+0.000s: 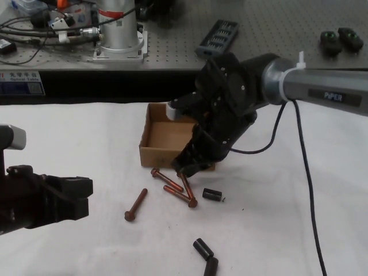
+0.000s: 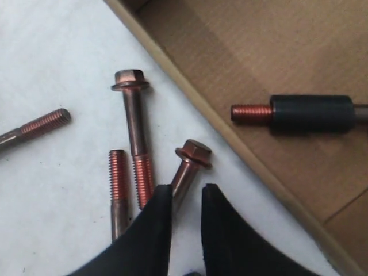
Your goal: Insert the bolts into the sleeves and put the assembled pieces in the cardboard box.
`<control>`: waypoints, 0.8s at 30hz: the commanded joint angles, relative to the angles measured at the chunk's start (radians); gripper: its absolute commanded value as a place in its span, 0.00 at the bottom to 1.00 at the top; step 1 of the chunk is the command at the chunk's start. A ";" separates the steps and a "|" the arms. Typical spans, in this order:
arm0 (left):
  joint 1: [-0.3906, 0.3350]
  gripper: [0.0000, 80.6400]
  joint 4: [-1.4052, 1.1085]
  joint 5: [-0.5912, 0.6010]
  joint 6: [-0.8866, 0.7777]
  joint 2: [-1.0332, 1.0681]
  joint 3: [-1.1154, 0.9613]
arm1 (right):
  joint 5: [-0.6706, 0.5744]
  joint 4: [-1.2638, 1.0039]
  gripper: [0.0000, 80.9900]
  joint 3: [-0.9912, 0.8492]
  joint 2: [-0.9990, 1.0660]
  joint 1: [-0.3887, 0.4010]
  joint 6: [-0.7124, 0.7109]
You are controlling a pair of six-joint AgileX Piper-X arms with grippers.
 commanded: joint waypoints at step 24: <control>0.002 0.17 -0.020 0.025 -0.025 -0.011 -0.003 | 0.062 -0.034 0.18 -0.014 0.049 0.014 0.025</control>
